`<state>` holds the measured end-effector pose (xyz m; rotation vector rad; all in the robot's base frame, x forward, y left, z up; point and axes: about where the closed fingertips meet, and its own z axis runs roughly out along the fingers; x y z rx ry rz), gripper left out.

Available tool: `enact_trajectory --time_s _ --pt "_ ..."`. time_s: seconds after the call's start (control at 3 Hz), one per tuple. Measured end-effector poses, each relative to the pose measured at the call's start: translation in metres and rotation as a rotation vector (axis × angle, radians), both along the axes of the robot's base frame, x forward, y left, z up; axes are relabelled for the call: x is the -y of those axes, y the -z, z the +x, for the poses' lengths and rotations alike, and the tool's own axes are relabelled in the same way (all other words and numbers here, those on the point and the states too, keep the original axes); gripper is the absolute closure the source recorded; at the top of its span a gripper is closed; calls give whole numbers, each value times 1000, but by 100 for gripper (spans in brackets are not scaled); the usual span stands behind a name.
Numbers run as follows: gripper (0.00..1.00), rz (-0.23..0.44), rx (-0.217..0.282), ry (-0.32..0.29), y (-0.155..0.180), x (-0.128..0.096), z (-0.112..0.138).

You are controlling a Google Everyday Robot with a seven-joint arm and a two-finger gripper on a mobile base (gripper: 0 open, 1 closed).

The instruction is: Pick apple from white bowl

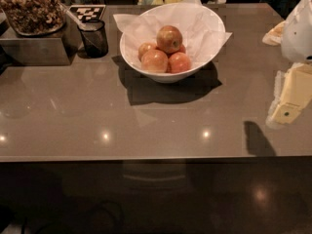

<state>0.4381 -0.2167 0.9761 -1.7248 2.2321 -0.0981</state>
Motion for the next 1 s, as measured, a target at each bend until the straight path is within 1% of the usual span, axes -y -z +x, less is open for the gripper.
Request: enact_trajectory --time_s 0.33,0.67,1.0 --pt "0 0 0 0 0 0 0" --pt "0 56 65 107 -4 11 9" --pt "0 212 176 282 -11 36 30"
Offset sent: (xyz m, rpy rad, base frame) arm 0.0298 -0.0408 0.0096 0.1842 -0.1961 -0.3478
